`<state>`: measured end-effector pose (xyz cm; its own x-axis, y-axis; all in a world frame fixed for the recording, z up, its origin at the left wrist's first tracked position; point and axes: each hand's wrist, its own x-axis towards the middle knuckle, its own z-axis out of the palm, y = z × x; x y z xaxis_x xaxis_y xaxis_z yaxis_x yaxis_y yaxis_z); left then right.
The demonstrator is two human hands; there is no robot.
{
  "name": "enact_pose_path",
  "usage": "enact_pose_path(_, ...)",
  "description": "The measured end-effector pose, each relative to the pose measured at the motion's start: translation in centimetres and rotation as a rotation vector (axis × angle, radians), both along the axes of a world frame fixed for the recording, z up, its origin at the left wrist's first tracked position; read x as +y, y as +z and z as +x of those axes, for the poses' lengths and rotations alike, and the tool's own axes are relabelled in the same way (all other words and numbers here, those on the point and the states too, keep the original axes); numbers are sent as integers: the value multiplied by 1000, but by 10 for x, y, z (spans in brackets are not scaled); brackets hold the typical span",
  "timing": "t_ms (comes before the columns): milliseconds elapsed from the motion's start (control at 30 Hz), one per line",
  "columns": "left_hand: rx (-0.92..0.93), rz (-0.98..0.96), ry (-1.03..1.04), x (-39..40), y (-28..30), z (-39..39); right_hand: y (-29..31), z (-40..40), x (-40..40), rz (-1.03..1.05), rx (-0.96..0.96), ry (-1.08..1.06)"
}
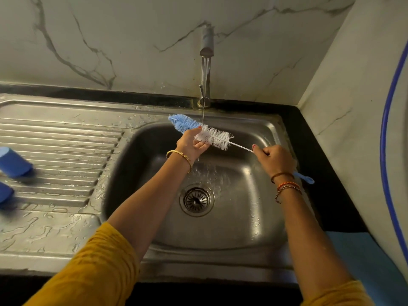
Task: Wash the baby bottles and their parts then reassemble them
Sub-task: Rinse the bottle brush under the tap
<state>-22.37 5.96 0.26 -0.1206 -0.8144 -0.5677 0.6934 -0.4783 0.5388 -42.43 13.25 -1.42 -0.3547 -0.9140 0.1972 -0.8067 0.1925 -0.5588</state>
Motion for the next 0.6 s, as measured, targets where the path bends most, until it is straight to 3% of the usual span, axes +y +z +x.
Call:
enact_pose_path(300, -101, -37, -57, 0, 0, -9, 7, -9, 20, 13, 102, -111)
enact_pose_path(600, -38, -74, 2, -4, 8, -10, 2, -17, 31, -19, 61, -169)
